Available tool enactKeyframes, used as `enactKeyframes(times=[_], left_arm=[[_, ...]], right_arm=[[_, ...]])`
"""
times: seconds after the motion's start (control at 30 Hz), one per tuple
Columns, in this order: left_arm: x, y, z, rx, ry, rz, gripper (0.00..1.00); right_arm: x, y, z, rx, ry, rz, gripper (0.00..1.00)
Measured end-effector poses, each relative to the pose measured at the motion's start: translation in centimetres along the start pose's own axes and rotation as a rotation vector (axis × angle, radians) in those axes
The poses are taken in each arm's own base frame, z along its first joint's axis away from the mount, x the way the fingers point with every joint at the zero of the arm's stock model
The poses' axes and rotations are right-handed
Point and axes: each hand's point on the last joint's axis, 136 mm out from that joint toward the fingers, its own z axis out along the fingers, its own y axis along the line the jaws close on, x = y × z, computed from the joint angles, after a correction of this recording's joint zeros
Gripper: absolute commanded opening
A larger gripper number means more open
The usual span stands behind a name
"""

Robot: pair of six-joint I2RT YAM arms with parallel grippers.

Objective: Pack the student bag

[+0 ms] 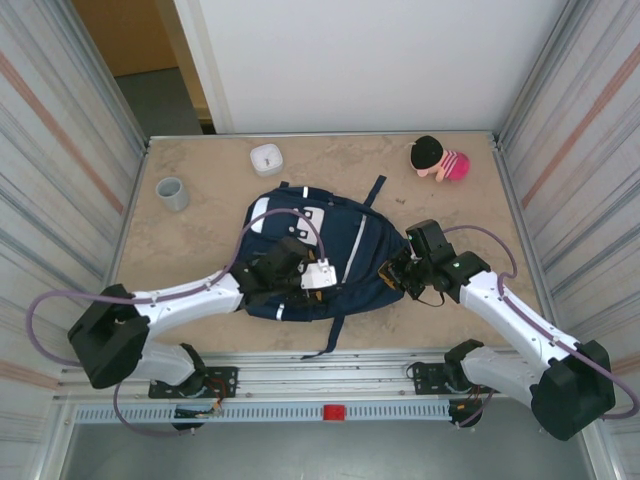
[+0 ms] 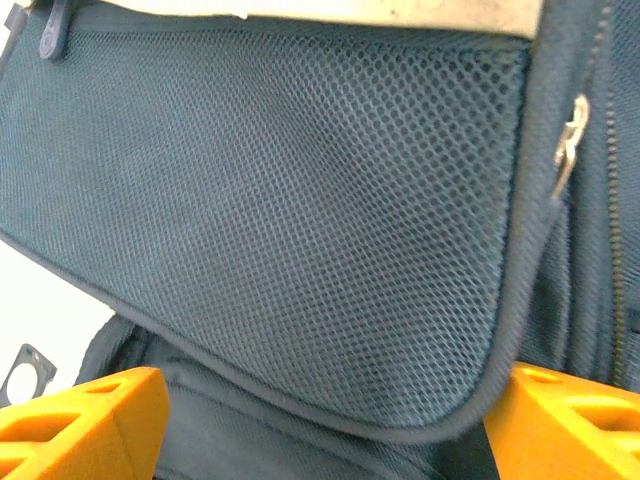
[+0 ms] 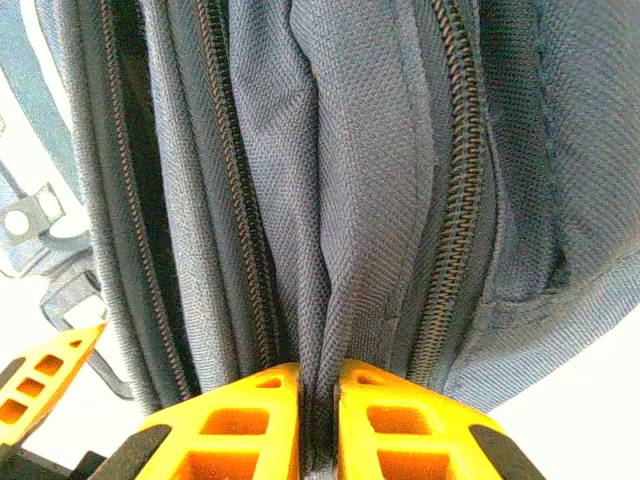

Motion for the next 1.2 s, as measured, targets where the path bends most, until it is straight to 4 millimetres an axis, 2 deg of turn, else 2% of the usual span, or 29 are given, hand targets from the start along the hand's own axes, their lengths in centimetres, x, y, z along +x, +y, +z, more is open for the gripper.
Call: enactKeyframes(times=[0.13,0.37,0.43,0.5,0.53,0.57,0.7,0.87,1.03,1.1,1.2], left_arm=[[-0.4,0.4,0.3,-0.017,-0.013,0.063,0.79],[-1.5,0.9,0.2,-0.035,-0.058,0.105,0.61],[-1.8,0.9,0.2,-0.034,-0.069,0.111,0.49],[-1.9,0.7,0.2,-0.022,-0.078,0.116,0.16],[-1.9,0.5,0.2,-0.011,-0.082,0.111,0.04],[-1.9,0.3,0.3,0.001,-0.085,0.11,0.0],[-2.3,0.0,0.1,0.044,-0.105,0.01,0.0],[-3.4,-0.1,-0.5,0.098,-0.138,-0.215,0.0],[-4.0,-0.5,-1.7,0.145,-0.153,-0.4,0.0],[-4.1,-0.7,-2.0,0.164,-0.155,-0.443,0.0],[-4.0,-1.2,-2.2,0.194,-0.138,-0.494,0.0]], right_arm=[[0.1,-0.1,0.0,0.003,0.003,-0.008,0.13],[0.0,-0.1,-0.1,0.002,-0.001,-0.012,0.12],[0.0,-0.1,-0.1,0.003,-0.004,-0.012,0.12],[-0.2,-0.1,-0.1,0.004,-0.012,-0.015,0.13],[-0.3,-0.1,-0.1,0.005,-0.018,-0.015,0.14],[-0.4,-0.1,-0.1,0.004,-0.023,-0.018,0.16],[-0.6,-0.3,-0.7,0.002,-0.044,-0.064,0.31],[-0.5,0.6,-3.3,-0.039,-0.084,-0.211,0.59],[2.6,3.2,-6.7,-0.15,-0.055,-0.404,0.63],[4.7,3.7,-7.4,-0.175,-0.031,-0.486,0.63],[7.5,3.8,-7.3,-0.175,0.002,-0.587,0.63]])
